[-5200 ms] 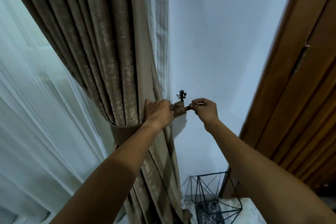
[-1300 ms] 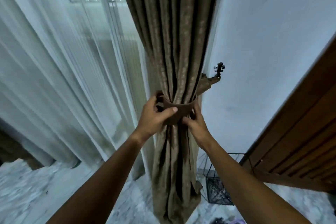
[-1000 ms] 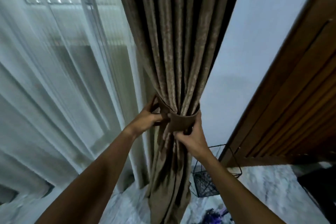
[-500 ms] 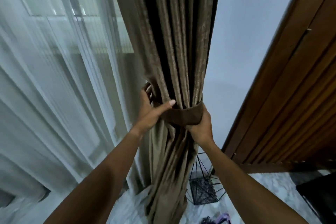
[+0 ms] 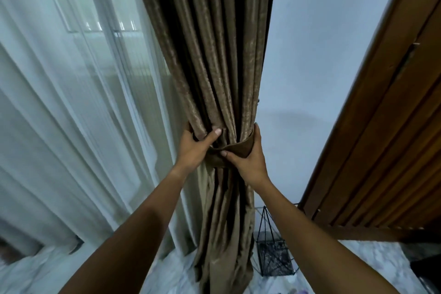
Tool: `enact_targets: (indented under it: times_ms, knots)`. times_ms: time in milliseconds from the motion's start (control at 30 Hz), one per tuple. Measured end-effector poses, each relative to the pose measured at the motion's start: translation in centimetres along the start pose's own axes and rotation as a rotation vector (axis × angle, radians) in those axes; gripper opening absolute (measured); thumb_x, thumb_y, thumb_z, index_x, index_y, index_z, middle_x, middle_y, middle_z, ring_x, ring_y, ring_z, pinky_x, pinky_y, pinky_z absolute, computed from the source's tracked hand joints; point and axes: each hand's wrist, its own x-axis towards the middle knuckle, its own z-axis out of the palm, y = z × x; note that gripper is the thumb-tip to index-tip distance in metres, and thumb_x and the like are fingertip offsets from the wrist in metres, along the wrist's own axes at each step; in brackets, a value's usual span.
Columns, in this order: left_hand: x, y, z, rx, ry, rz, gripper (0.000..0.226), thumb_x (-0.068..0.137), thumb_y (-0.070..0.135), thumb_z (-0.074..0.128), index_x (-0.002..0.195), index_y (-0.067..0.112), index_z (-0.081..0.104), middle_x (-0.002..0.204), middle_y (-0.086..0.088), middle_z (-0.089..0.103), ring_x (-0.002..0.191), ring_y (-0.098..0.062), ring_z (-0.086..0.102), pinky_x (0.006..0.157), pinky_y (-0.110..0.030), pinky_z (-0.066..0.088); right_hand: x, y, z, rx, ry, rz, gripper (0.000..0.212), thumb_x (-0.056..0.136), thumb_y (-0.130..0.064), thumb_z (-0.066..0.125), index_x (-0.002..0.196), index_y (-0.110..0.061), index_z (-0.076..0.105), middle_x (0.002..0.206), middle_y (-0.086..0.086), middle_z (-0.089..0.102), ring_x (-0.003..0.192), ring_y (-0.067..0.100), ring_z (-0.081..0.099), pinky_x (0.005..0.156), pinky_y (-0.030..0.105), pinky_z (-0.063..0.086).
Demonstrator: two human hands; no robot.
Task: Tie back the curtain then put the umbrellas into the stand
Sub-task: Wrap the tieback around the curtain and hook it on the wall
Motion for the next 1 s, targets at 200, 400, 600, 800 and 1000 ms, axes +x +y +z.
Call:
enact_targets:
  times_ms: [200,400,600,800,1000]
  knots:
    - [-2.0,-3.1,-1.4,0.025,-0.047,0.001,0.050,0.083,0.026,0.081,0.126,0.011,0.059,0.118,0.002,0.072,0.114,-0.011,0.067,0.092,-0.023,0.055,-1.6,1.7,1.7,-0.008,-0.089,0.050,0.101,0.062,-0.065,0.088,0.145,-0.056,0.032,0.141,-0.024,0.056,0.136,0.016,0.052,0.115,0.057,0.037]
    - [-2.7,-3.3,-2.7,0.048,-0.066,0.051,0.060,0.078,0.042,0.078,0.128,0.013,0.061,0.119,0.005,0.072,0.113,-0.006,0.067,0.095,-0.025,0.055,-2.2,-0.6,2.5,0.062,-0.018,-0.023,0.106,0.070,-0.045,0.091,0.156,-0.035,0.029,0.153,-0.006,0.048,0.143,0.013,0.046,0.118,0.047,0.038]
    - [-2.6,-3.7,-3.9,0.053,-0.119,0.103,0.047,0.085,0.032,0.075,0.124,0.008,0.062,0.118,-0.003,0.073,0.116,-0.020,0.068,0.098,-0.038,0.056,-2.1,-0.8,3.2,0.080,0.017,0.004,0.097,0.074,-0.042,0.088,0.154,-0.036,0.034,0.146,-0.014,0.056,0.135,0.005,0.053,0.116,0.042,0.043]
    - [-3.3,-4.7,-3.4,0.064,-0.180,0.116,0.044,0.094,0.028,0.069,0.134,0.015,0.057,0.127,0.001,0.069,0.121,-0.016,0.065,0.103,-0.044,0.053,-2.5,-0.5,3.4,0.043,0.032,-0.014,0.092,0.081,-0.042,0.082,0.156,-0.041,0.028,0.150,-0.017,0.051,0.137,-0.001,0.049,0.116,0.032,0.043]
    - [-4.4,-5.4,-2.5,0.126,-0.122,0.194,0.063,0.101,0.029,0.059,0.156,0.029,0.028,0.148,-0.001,0.054,0.134,-0.017,0.055,0.108,-0.031,0.048,-2.7,-0.4,3.5,-0.020,0.062,-0.059,0.089,0.087,-0.038,0.078,0.153,-0.055,0.020,0.152,-0.021,0.044,0.139,-0.005,0.043,0.114,0.024,0.040]
